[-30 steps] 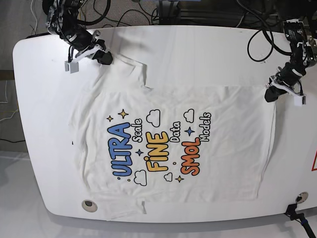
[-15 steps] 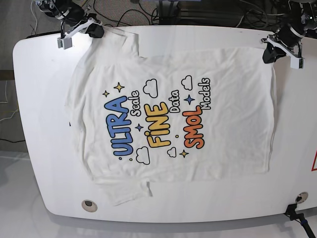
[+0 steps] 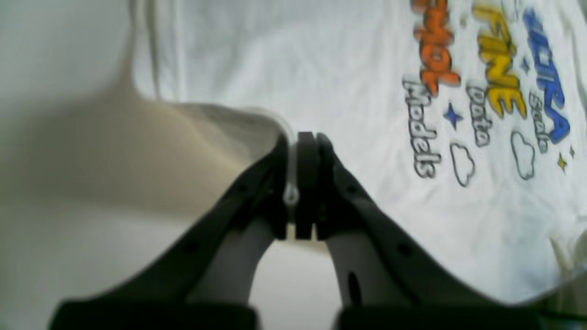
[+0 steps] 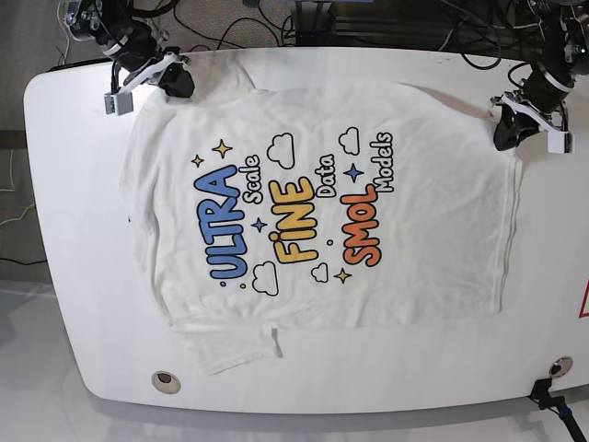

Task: Fold the T-shirt properly
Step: 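Pull the shirt toward the robot with both grippers, then lift the collar edge with both grippers and fold it over the print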

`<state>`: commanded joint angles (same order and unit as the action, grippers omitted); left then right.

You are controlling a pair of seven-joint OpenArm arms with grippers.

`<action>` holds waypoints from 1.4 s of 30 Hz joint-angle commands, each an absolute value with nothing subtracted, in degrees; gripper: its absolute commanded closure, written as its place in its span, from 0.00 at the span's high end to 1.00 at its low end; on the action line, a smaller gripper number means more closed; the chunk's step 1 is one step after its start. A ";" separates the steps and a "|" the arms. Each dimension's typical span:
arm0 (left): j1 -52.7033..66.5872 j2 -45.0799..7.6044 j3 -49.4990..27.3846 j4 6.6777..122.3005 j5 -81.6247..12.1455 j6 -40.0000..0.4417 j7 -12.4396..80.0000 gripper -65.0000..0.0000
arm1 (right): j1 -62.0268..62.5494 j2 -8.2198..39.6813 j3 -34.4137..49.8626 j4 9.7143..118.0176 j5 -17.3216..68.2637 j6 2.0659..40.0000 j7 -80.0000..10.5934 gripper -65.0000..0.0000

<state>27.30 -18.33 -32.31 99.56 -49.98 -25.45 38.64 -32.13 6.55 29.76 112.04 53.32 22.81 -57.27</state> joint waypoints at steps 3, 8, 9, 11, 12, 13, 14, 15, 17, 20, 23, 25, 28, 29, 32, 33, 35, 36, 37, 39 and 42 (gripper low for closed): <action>24.04 -18.33 -32.31 96.92 -49.98 -25.36 38.64 0.00 | -28.09 6.64 29.76 111.69 53.32 22.81 -59.38 0.00; 19.30 -18.33 -31.52 91.82 -49.98 -25.27 38.64 0.00 | -22.37 6.64 29.67 108.09 53.23 22.64 -60.26 0.00; 18.59 -18.42 -30.99 90.77 -49.98 -25.27 38.64 0.00 | -21.32 6.64 29.67 107.21 53.23 22.64 -60.26 0.00; 17.10 -18.51 -30.11 89.19 -49.71 -25.27 38.64 0.00 | -19.38 7.43 29.67 105.71 53.23 22.64 -60.26 0.00; 16.48 -18.51 -29.58 88.22 -48.84 -25.27 38.64 0.00 | -18.24 8.13 29.41 104.84 53.23 22.55 -60.26 0.00; 15.78 -18.42 -28.88 87.34 -47.69 -25.27 38.64 0.00 | -17.10 8.40 29.41 103.87 53.23 22.55 -60.26 0.00; 14.81 -18.42 -28.44 86.64 -46.55 -25.27 38.64 0.00 | -16.04 8.57 29.41 102.73 53.23 22.55 -60.26 0.00; 13.41 -18.42 -28.18 85.93 -45.58 -25.27 38.64 0.00 | -14.73 8.66 29.41 101.49 53.23 22.55 -60.26 0.00; 11.30 -18.33 -28.00 84.53 -44.26 -25.27 38.64 0.00 | -12.35 9.98 29.41 99.30 53.23 22.55 -60.26 0.00; 8.31 -18.33 -28.00 82.42 -43.91 -25.27 38.64 0.00 | -8.84 11.21 29.32 96.22 53.23 22.55 -60.35 0.00; 5.67 -18.33 -27.91 80.22 -43.91 -25.27 38.64 0.00 | -6.20 11.82 29.32 94.64 53.23 22.55 -60.35 0.00; 3.47 -18.42 -27.91 78.73 -43.91 -25.27 38.64 0.00 | -4.18 11.91 29.32 92.79 53.23 22.46 -60.35 0.00; 0.48 -18.68 -26.68 75.74 -43.91 -25.27 38.64 0.00 | -1.36 12.00 29.23 89.71 53.23 22.46 -60.35 0.00; -0.22 -18.68 -26.42 74.95 -43.91 -25.19 38.64 0.00 | -0.57 12.00 29.23 88.57 53.23 22.46 -60.35 0.00; -1.63 -18.68 -26.42 73.63 -43.91 -25.19 38.55 0.00 | 1.71 12.00 29.23 86.11 53.23 22.46 -60.35 0.00; -2.33 -18.68 -26.42 73.54 -43.91 -25.19 38.55 0.00 | 2.42 12.00 29.23 85.41 53.23 22.46 -60.35 0.00; -3.12 -18.68 -26.42 73.10 -43.74 -25.19 38.55 0.00 | 4.00 12.00 29.23 83.30 53.14 22.46 -60.35 0.00; -3.12 -18.68 -26.42 73.10 -43.30 -25.19 38.55 0.00 | 4.53 12.09 29.23 82.51 53.14 22.46 -60.35 0.00; -3.12 -18.68 -26.42 73.10 -42.42 -25.19 38.55 0.00 | 5.05 12.62 29.14 81.71 53.14 22.46 -60.35 0.00; -3.21 -18.68 -26.59 73.10 -39.87 -25.19 38.46 0.00 | 6.20 12.97 28.97 80.13 53.14 22.46 -60.35 0.00; -3.21 -18.59 -26.68 73.10 -36.88 -25.19 38.46 0.00 | 7.43 14.37 27.21 78.81 53.05 22.46 -60.26 0.00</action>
